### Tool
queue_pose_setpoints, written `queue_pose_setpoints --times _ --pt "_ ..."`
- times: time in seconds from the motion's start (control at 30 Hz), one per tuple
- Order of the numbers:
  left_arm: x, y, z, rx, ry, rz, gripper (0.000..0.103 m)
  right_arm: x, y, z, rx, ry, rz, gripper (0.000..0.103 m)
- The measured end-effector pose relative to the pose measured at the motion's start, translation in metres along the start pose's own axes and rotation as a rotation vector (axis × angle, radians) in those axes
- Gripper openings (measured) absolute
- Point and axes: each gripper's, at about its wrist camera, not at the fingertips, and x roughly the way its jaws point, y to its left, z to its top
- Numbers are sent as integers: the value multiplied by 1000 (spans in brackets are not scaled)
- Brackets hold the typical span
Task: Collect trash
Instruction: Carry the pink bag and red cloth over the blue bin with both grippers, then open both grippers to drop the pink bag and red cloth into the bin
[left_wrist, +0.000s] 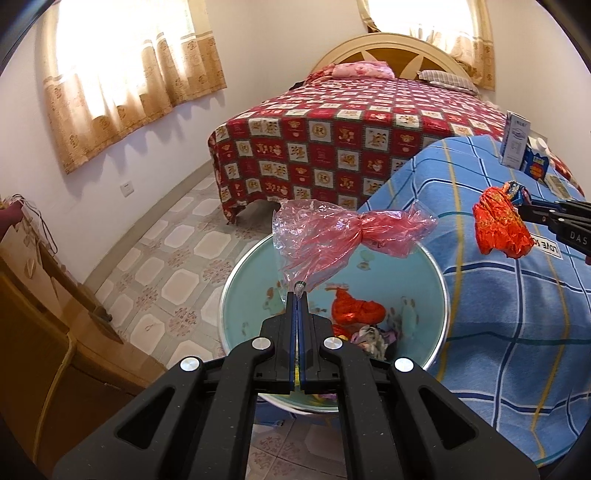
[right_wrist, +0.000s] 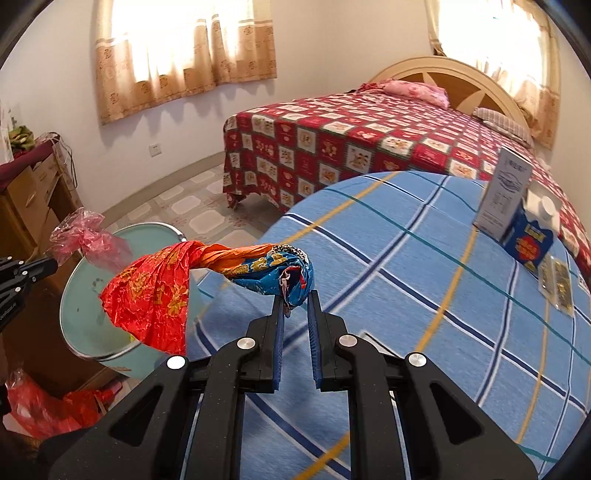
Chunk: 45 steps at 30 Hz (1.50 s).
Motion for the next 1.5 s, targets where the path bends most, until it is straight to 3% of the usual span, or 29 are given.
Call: queue_pose_setpoints --times 1.23,1.33,1.43,1.5 --pt "-1 56 -8 -90 20 83 0 35 66 27 -120 26 77 13" --pt "-2 56 -7 -108 13 74 4 37 70 29 -128 27 125 15" --pt "-5 54 -6 -110 0 60 29 37 69 29 -120 18 163 41" --pt "-7 51 -6 -105 -11 55 37 37 69 28 -116 23 167 45"
